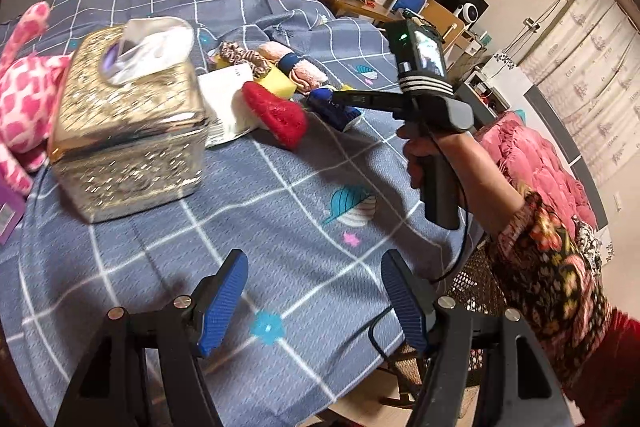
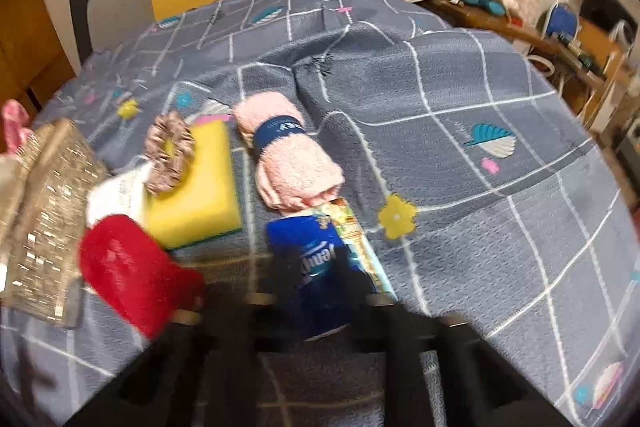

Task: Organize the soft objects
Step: 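Grasp the red sock with the left gripper while the right grasps the blue Tempo tissue pack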

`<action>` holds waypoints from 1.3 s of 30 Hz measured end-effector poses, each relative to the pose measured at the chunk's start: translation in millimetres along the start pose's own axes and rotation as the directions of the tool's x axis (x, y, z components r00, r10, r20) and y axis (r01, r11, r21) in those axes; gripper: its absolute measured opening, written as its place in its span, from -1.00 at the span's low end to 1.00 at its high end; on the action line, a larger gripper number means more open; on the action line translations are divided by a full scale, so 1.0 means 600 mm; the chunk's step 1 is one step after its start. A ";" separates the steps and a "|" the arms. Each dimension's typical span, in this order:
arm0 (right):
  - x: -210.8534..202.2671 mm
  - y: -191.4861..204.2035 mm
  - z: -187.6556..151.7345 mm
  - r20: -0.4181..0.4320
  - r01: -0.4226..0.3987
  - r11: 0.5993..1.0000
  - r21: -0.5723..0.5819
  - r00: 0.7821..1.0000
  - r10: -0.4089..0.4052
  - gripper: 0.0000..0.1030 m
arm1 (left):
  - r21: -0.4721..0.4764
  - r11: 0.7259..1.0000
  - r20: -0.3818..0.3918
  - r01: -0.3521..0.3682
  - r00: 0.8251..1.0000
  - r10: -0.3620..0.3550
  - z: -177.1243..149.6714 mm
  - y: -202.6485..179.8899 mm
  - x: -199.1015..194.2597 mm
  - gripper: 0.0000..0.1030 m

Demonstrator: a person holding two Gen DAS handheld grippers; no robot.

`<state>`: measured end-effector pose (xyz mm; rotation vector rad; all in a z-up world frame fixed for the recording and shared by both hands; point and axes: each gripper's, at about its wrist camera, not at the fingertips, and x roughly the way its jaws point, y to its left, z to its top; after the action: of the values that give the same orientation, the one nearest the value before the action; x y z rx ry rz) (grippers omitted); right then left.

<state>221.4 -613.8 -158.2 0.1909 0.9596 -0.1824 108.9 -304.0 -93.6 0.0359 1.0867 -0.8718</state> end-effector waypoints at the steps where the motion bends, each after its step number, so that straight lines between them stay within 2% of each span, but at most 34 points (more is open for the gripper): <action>1: 0.000 -0.005 0.000 -0.008 -0.007 1.000 0.020 1.000 0.007 -0.91 | 0.001 1.000 -0.002 -0.004 1.000 0.004 0.006 -0.004 0.007 0.35; 4: -0.007 -0.017 0.003 0.009 -0.026 0.998 0.058 1.000 0.026 -0.90 | -0.003 1.000 -0.013 -0.009 1.000 0.009 0.024 -0.013 0.031 0.35; 5: -0.011 -0.020 0.005 0.026 -0.021 0.997 0.070 0.999 0.019 -0.78 | -0.004 1.000 -0.015 -0.009 1.000 0.009 0.029 -0.015 0.035 0.35; 6: -0.016 -0.021 0.009 0.046 -0.030 0.997 0.070 0.999 0.027 -0.40 | -0.009 1.000 -0.015 -0.010 1.000 0.010 0.035 -0.017 0.041 0.35; 7: -0.020 -0.020 0.010 0.061 -0.039 0.997 0.066 0.998 0.035 -0.10 | -0.012 1.000 -0.014 -0.007 1.000 0.007 0.040 -0.019 0.047 0.35; 8: -0.022 -0.019 0.010 0.079 -0.023 0.998 0.064 0.997 0.018 0.41 | -0.013 1.000 -0.014 -0.007 1.000 0.007 0.043 -0.021 0.050 0.35; 9: -0.023 -0.018 0.011 0.087 -0.007 0.998 0.060 0.996 0.002 0.54 | -0.018 1.000 -0.011 -0.009 1.000 0.008 0.047 -0.022 0.054 0.35; 14: 0.009 -0.010 0.006 0.016 0.008 1.000 0.022 1.000 -0.009 0.47 | -0.038 0.999 -0.012 0.000 1.000 0.000 0.055 -0.021 0.068 0.35; 16: 0.027 -0.011 0.001 -0.028 -0.006 0.999 0.031 1.000 0.007 0.34 | -0.040 0.999 -0.016 -0.003 1.000 0.002 0.057 -0.022 0.074 0.35; 18: 0.035 -0.010 -0.004 -0.054 -0.007 1.000 0.027 0.999 0.008 0.14 | -0.043 0.999 -0.021 0.001 1.000 -0.002 0.062 -0.023 0.081 0.35; 23: 0.028 -0.008 -0.005 -0.073 -0.031 0.998 0.051 0.997 0.035 0.09 | -0.058 0.998 -0.027 0.004 1.000 -0.006 0.084 -0.026 0.108 0.35; 29: -0.013 -0.043 0.010 0.031 -0.118 0.977 0.181 0.993 0.114 0.09 | -0.113 0.992 -0.036 -0.061 0.998 0.058 0.120 -0.021 0.160 0.38; 32: -0.032 -0.065 0.011 0.085 -0.136 0.961 0.240 0.989 0.119 0.09 | -0.165 0.984 -0.032 -0.066 0.998 0.061 0.139 -0.008 0.186 0.38; 34: -0.038 -0.073 0.016 0.108 -0.145 0.952 0.270 0.987 0.120 0.09 | -0.200 0.975 -0.034 -0.097 0.995 0.092 0.154 0.002 0.208 0.38; 39: -0.049 -0.084 0.019 0.142 -0.158 0.941 0.300 0.983 0.120 0.09 | -0.236 0.964 -0.014 -0.119 0.993 0.119 0.178 0.009 0.234 0.35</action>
<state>201.9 -663.2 -131.4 0.5312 0.7880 -0.2121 217.7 -430.2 -151.7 -0.0967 1.1698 -0.6299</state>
